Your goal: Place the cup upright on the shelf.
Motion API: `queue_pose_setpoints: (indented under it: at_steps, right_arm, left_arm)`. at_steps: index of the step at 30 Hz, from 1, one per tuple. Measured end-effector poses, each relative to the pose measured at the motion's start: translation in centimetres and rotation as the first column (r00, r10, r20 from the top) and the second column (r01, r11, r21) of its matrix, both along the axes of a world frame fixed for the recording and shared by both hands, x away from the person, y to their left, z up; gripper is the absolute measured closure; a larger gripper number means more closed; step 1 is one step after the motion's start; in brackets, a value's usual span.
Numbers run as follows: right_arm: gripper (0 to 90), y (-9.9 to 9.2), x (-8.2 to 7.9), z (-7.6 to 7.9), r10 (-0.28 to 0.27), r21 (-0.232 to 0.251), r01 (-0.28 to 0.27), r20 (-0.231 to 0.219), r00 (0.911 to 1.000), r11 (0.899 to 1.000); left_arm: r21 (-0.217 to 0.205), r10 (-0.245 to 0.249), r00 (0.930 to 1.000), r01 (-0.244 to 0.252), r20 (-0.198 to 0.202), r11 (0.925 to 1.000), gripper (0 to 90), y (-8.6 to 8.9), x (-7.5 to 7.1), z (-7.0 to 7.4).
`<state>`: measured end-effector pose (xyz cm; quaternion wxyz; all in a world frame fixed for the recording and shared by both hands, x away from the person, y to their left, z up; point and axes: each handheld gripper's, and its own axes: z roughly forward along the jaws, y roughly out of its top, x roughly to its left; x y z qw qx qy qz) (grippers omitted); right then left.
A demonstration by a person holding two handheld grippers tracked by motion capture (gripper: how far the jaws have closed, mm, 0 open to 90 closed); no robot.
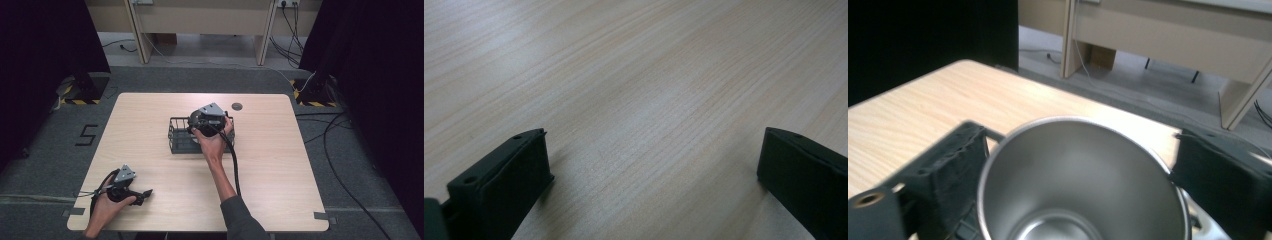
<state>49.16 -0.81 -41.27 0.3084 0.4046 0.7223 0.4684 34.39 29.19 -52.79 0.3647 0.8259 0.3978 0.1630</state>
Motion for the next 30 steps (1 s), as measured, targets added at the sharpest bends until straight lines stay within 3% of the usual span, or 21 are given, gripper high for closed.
queue_pose_setpoints:
  at_steps: [1,8,30]
  right_arm:
    - [16.5,0.0,0.0,0.3,0.013,0.012,-0.013,0.007,0.9999,1.0]
    - [15.0,-0.4,-0.4,2.3,0.032,0.047,-0.033,0.025,0.9992,0.998]
    - [15.3,-4.4,-2.1,2.4,0.061,0.079,-0.061,-0.001,0.9981,0.995]
  left_arm:
    - [0.0,0.0,1.0,0.0,0.0,1.0,0.0,0.0,0.0,0.0]
    - [0.001,-0.001,1.0,0.001,0.0,1.0,0.0,0.0,0.0,0.0]
    - [0.004,-0.001,1.0,0.001,0.0,1.0,0.0,0.0,0.0,0.0]
